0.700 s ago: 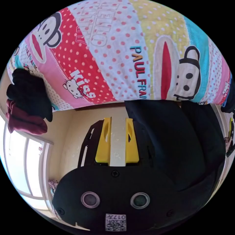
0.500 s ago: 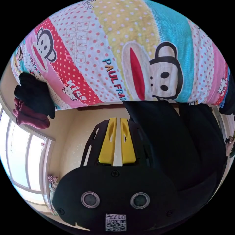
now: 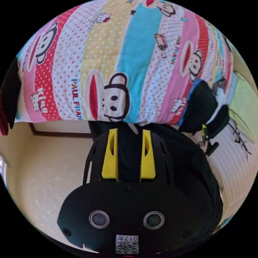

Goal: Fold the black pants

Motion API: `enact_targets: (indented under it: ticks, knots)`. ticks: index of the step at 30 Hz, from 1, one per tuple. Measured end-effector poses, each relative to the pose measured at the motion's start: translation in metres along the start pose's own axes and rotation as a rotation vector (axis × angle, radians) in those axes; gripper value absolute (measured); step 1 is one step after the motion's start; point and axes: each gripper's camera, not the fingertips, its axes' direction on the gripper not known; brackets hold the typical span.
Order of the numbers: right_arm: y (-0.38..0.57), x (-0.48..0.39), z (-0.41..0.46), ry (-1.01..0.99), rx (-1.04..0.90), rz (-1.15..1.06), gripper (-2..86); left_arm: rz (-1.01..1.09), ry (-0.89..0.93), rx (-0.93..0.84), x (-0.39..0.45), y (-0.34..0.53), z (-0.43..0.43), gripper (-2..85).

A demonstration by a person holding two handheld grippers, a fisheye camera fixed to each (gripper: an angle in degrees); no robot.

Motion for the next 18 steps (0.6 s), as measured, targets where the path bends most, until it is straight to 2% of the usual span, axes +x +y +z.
enact_targets:
  ticks: [2, 6, 8, 12, 14, 17, 18]
  knots:
    - [0.000, -0.036, -0.035, -0.239, 0.043, -0.179, 3.1, 0.045, 0.133, 0.099, 0.007, 0.011, -0.005, 6.7]
    - [-0.030, -0.106, -0.064, -0.443, 0.022, -0.470, 2.8, 0.188, 0.367, 0.329, 0.031, 0.035, -0.020, -0.1]
    - [-0.061, -0.152, -0.071, -0.564, 0.021, -0.616, 2.6, 0.270, 0.394, 0.411, 0.048, 0.045, -0.027, -0.7]
    - [-0.101, -0.223, -0.063, -0.723, -0.014, -0.803, 2.3, 0.470, 0.325, 0.503, 0.100, 0.066, -0.029, -1.0]
    - [-0.108, -0.271, -0.039, -0.761, -0.171, -0.977, 2.0, 0.526, 0.276, 0.526, 0.118, 0.075, -0.022, -1.0]
    - [-0.100, -0.298, -0.014, -0.920, -0.405, -1.069, 1.8, 0.554, 0.236, 0.527, 0.132, 0.084, -0.003, -1.0]
    - [-0.099, -0.296, -0.012, -0.943, -0.418, -1.066, 1.8, 0.552, 0.243, 0.510, 0.133, 0.087, 0.007, -1.0]
